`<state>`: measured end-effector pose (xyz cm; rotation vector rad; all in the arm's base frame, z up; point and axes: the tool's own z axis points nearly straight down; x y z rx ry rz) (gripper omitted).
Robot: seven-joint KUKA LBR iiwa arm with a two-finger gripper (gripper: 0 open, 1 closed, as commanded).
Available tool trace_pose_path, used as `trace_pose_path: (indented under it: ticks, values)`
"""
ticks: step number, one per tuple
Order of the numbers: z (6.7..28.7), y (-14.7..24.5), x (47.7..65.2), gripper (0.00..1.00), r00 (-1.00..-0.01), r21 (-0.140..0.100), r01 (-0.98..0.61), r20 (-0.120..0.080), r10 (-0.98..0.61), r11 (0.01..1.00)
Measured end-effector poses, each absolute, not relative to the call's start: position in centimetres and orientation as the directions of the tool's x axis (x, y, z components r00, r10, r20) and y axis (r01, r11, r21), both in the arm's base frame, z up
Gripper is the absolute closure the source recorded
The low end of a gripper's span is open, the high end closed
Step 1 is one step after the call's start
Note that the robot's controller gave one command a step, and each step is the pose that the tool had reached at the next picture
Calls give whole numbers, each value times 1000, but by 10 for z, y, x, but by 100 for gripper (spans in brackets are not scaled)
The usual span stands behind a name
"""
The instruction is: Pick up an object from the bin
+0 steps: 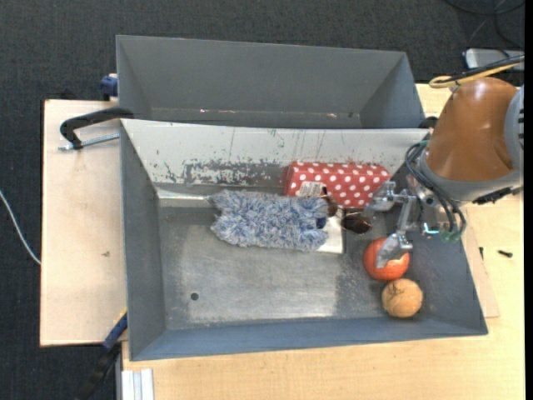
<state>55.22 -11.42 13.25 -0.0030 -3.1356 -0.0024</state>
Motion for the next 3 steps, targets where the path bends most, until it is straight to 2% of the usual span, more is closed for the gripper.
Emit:
trace_pose_path:
  ticks: [1, 2, 3]
  values:
    - [137, -114, 554, 0, -1000, 0, 0, -1, 0, 1000]
    - [114, -110, 556, 0, -998, 6, 67, 0, 67, 998]
    - [79, -107, 555, 0, -970, 2, 243, 0, 243, 970]
